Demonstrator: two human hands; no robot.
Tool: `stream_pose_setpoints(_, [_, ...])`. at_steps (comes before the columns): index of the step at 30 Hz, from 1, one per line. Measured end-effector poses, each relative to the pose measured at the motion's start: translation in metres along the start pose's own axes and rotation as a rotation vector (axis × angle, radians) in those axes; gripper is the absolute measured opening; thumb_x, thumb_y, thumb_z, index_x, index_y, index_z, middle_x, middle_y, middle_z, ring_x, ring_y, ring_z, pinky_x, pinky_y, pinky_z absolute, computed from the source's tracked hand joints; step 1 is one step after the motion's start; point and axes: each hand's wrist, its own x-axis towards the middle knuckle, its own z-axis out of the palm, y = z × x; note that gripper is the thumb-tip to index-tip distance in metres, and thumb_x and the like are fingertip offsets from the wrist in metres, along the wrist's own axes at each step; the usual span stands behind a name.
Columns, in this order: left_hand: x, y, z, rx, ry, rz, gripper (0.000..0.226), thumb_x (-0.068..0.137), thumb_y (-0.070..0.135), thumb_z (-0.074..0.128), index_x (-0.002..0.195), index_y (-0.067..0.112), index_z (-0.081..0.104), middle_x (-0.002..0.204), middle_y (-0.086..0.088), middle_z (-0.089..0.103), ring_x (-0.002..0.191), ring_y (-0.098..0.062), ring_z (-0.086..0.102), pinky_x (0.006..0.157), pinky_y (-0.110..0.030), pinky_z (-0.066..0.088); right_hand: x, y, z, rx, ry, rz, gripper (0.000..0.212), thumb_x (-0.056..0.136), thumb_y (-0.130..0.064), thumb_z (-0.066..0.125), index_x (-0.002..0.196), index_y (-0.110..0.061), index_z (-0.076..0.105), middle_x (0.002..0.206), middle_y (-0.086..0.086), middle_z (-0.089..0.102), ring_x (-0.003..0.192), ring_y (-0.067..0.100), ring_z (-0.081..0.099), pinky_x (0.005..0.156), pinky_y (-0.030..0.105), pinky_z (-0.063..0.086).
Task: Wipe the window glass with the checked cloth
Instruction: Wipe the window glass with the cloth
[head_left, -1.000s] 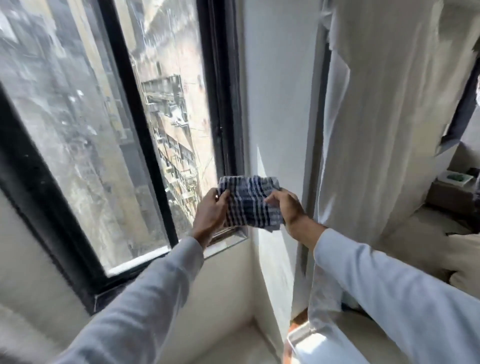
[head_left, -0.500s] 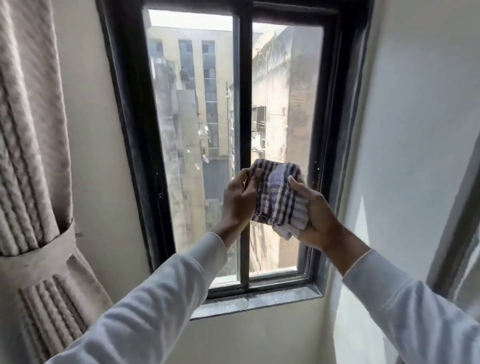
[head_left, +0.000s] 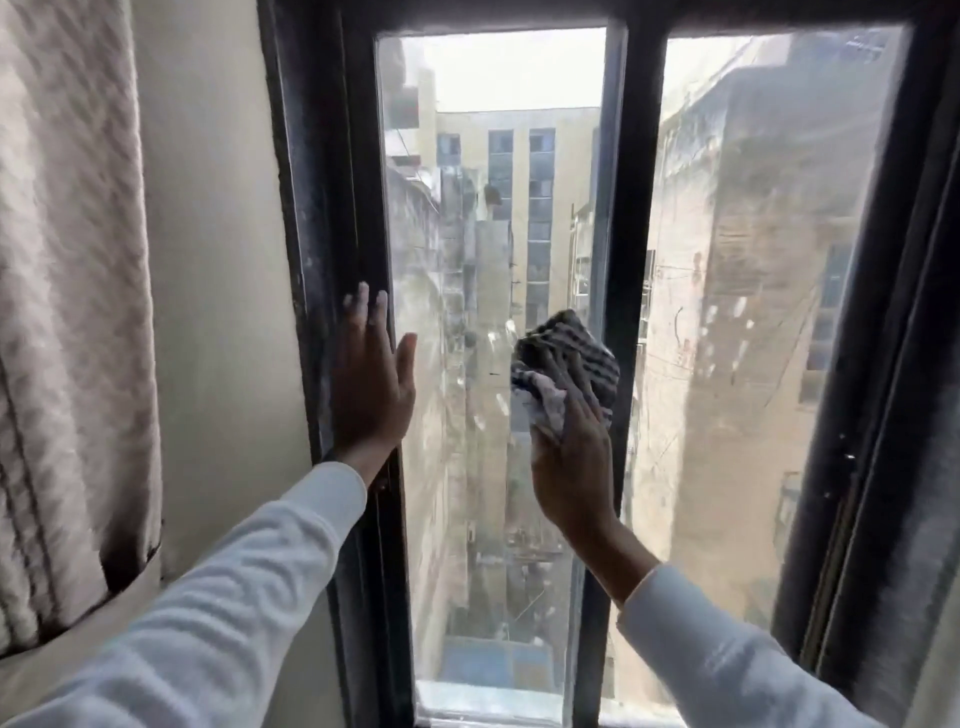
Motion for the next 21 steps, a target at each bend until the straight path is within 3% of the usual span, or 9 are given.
stream_pose_setpoints(2, [0.024,-0.018,0.016,0.049,-0.035,0.071,0.069,0.117,0.045,0.032,0.172,0.005,0.026,0.183,-0.015,0.017,0.171,-0.032,0.016,0.140,-0.037,0.010,0.022,0.018,0.036,-0.297,-0.086,-0.165,0.055,0.106,-0.027,0.056,0.158,-0.010,0.053,0.169,0.014,0.043,0.164,0.037,0.028,0.133,0.058,0.026])
stream_pose_setpoints(4, [0.035,-0.032,0.029,0.096,-0.023,0.146,0.071,0.117,0.047,0.026,0.174,0.006,0.018,0.185,-0.014,0.010,0.173,-0.030,0.009,0.140,-0.042,0.010,0.029,0.042,0.064,-0.491,-0.142,-0.172,0.070,0.102,-0.042,0.063,0.162,-0.011,0.046,0.175,0.019,0.029,0.165,0.041,0.019,0.133,0.063,0.017])
stream_pose_setpoints(6, [0.034,-0.039,0.039,0.119,0.026,0.182,0.070,0.117,0.046,0.027,0.175,0.008,0.015,0.185,-0.011,0.008,0.173,-0.026,0.007,0.140,-0.040,0.007,0.006,0.062,0.087,-0.614,-0.146,-0.202,0.086,0.099,-0.062,0.056,0.168,-0.017,0.035,0.180,0.016,0.018,0.168,0.038,0.011,0.136,0.059,0.007])
stream_pose_setpoints(9, [0.032,-0.038,0.045,0.114,0.064,0.159,0.072,0.116,0.049,0.024,0.175,0.010,0.014,0.185,-0.009,0.009,0.173,-0.024,0.007,0.140,-0.037,0.003,-0.040,0.066,0.119,-0.746,-0.354,-0.430,0.087,0.096,-0.062,0.055,0.171,-0.028,0.026,0.182,0.001,0.004,0.170,0.026,-0.005,0.136,0.050,-0.007])
stream_pose_setpoints(12, [0.030,-0.035,0.041,0.070,0.050,0.164,0.075,0.113,0.050,0.017,0.174,0.007,0.018,0.184,-0.012,0.014,0.173,-0.028,0.011,0.140,-0.041,0.007,-0.013,0.062,0.121,-0.770,-0.357,-0.609,0.078,0.099,-0.052,0.051,0.171,-0.035,0.025,0.180,-0.008,0.006,0.169,0.019,0.006,0.135,0.042,-0.009])
stream_pose_setpoints(14, [0.031,-0.037,0.037,0.056,0.045,0.188,0.073,0.114,0.047,0.018,0.173,0.003,0.022,0.183,-0.016,0.017,0.172,-0.030,0.014,0.139,-0.046,0.013,-0.002,0.070,0.110,-0.761,-0.257,-0.453,0.079,0.100,-0.046,0.050,0.172,-0.033,0.020,0.181,-0.009,0.003,0.169,0.017,0.001,0.136,0.042,-0.007])
stream_pose_setpoints(17, [0.031,-0.036,0.034,0.029,0.035,0.188,0.073,0.114,0.045,0.022,0.173,0.003,0.022,0.183,-0.016,0.017,0.172,-0.030,0.014,0.139,-0.048,0.014,-0.059,0.076,0.094,-0.757,-0.173,-0.163,0.087,0.092,-0.038,0.057,0.172,-0.028,0.021,0.182,-0.006,-0.009,0.170,0.026,0.001,0.136,0.044,-0.009])
stream_pose_setpoints(19, [0.031,-0.033,0.033,0.038,0.037,0.172,0.076,0.112,0.050,0.019,0.173,0.004,0.022,0.183,-0.015,0.016,0.172,-0.029,0.013,0.139,-0.045,0.012,-0.072,0.073,0.095,-0.809,-0.303,-0.307,0.088,0.090,-0.041,0.059,0.170,-0.028,0.024,0.182,-0.007,-0.012,0.164,0.031,0.015,0.136,0.044,-0.010])
stream_pose_setpoints(21, [0.031,-0.034,0.033,0.052,0.028,0.182,0.081,0.111,0.055,0.014,0.174,0.004,0.020,0.184,-0.015,0.015,0.172,-0.029,0.012,0.140,-0.042,0.008,-0.017,0.070,0.095,-0.809,-0.302,-0.508,0.081,0.096,-0.044,0.055,0.169,-0.029,0.026,0.182,-0.003,0.007,0.164,0.029,0.019,0.136,0.043,-0.008])
